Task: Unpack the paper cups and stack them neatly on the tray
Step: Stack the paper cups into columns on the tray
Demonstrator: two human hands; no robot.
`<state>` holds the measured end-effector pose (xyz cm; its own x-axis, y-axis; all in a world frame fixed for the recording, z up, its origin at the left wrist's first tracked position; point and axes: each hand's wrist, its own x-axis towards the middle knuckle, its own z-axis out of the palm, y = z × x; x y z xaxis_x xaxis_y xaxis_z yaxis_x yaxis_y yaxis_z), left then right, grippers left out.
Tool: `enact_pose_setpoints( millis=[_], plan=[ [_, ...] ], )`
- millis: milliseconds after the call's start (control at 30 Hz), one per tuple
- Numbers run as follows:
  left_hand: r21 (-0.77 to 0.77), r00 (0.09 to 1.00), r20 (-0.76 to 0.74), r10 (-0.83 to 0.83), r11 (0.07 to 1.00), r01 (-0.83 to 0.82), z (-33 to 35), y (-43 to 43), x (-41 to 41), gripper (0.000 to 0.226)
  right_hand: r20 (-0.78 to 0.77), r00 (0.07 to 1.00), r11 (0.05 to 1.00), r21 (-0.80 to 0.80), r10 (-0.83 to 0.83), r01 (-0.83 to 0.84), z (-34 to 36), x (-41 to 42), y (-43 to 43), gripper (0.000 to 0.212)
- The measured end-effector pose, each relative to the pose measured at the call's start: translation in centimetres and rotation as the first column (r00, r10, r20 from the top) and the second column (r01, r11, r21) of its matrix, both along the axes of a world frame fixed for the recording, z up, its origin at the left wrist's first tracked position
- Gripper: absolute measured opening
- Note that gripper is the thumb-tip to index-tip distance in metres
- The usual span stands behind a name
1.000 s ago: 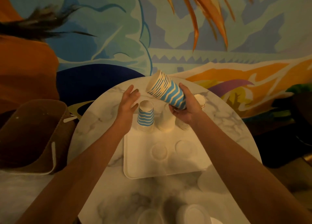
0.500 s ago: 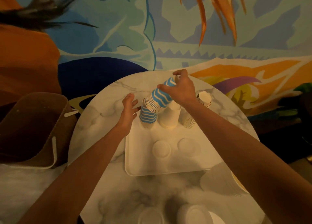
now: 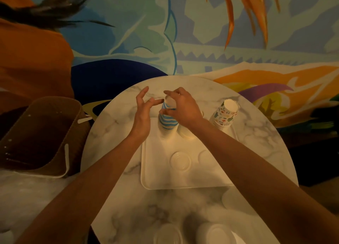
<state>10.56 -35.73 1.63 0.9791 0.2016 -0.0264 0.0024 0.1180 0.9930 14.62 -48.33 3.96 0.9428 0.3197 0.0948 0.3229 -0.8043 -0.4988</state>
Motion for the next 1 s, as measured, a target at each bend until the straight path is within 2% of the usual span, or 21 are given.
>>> enact_pose_setpoints(
  millis=[167, 333, 433, 500, 633, 767, 900, 1000],
  plan=[
    [-0.09, 0.994, -0.111, 0.013, 0.996, -0.023, -0.8, -0.3, 0.1, 0.044, -0.035, 0.999, 0.999, -0.052, 0.014, -0.016, -0.9, -0.4, 0.3, 0.074],
    [0.107, 0.996, -0.066, 0.061, 0.993, -0.054, -0.2, 0.3, -0.8, 0.035, -0.027, 1.0, 0.998, -0.065, 0.01, -0.012, -0.5, -0.9, 0.3, 0.081],
    [0.26, 0.988, 0.055, 0.142, 0.954, -0.151, 0.1, 0.6, -1.6, 0.035, 0.043, 0.999, 0.998, -0.055, -0.03, 0.033, 0.7, -1.7, -0.5, 0.066],
    [0.307, 0.987, 0.104, 0.123, 0.94, -0.15, 0.5, 0.3, -2.3, 0.034, 0.098, 0.993, 0.997, -0.028, -0.063, 0.066, 1.9, -2.2, -1.3, 0.056],
    [0.305, 0.993, 0.114, 0.024, 0.951, -0.058, 1.6, -1.7, -4.2, 0.036, 0.152, 0.979, 0.989, 0.075, -0.136, 0.125, 4.2, -3.6, -3.1, 0.044],
    [0.297, 0.995, 0.066, -0.069, 0.954, 0.046, 2.1, -5.2, -6.9, 0.043, 0.169, 0.972, 0.983, 0.108, -0.163, 0.147, 6.0, -5.5, -6.5, 0.039],
    [0.31, 0.961, 0.031, -0.276, 0.916, 0.254, 1.1, -9.4, -10.1, 0.063, 0.163, 0.969, 0.98, 0.105, -0.187, 0.171, 7.0, -7.7, -11.2, 0.034],
    [0.295, 0.919, -0.068, -0.387, 0.873, 0.389, -0.5, -12.1, -12.6, 0.087, 0.055, 0.977, 0.958, 0.216, -0.205, 0.189, 6.8, -9.7, -14.8, 0.031]
  ],
)
